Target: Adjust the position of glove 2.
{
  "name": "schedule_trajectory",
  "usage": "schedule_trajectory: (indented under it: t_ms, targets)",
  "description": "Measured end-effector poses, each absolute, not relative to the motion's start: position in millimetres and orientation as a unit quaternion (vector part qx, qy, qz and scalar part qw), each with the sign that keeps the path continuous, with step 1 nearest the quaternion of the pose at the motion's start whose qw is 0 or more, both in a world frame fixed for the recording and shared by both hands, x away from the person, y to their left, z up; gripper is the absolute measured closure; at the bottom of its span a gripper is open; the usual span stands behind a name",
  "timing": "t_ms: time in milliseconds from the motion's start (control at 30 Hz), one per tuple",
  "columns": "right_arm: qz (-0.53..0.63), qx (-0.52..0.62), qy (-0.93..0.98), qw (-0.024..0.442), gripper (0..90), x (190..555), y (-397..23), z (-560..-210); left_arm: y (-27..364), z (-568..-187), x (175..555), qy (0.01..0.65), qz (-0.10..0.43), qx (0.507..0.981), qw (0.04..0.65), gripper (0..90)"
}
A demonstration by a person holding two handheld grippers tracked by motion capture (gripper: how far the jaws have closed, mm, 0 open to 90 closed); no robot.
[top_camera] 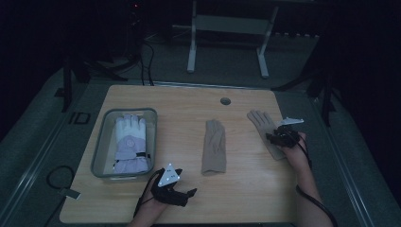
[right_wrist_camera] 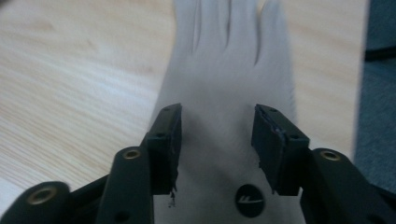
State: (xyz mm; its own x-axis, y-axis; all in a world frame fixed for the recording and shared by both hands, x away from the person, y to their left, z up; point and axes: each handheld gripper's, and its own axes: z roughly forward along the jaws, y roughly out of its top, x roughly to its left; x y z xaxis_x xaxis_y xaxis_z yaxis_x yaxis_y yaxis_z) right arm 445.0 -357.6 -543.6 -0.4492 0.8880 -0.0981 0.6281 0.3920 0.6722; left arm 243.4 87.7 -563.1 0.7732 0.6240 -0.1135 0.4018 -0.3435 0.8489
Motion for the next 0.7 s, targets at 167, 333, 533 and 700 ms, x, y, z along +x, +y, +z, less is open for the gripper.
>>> schedule_trajectory:
  t_ms: [167,333,533,700]
  targets:
    - [0.316,0.504,0.779,0.197,81.7,442.3,-362.6,-545.2,88.7,-563.2,243.2,0.315,0.117,0.811,0.479,10.8]
    - [0.332,0.54,0.743,0.217,82.5,433.8,-350.9,-526.4,88.5,-563.6,243.4,0.315,0.119,0.812,0.477,10.8]
    - [0.321,0.574,0.71,0.252,82.4,412.3,-334.3,-497.8,88.0,-563.3,243.1,0.316,0.12,0.811,0.477,10.9]
    - [0.321,0.609,0.673,0.27,82.4,392.9,-332.2,-485.7,88.4,-562.7,243.1,0.314,0.118,0.809,0.483,10.8]
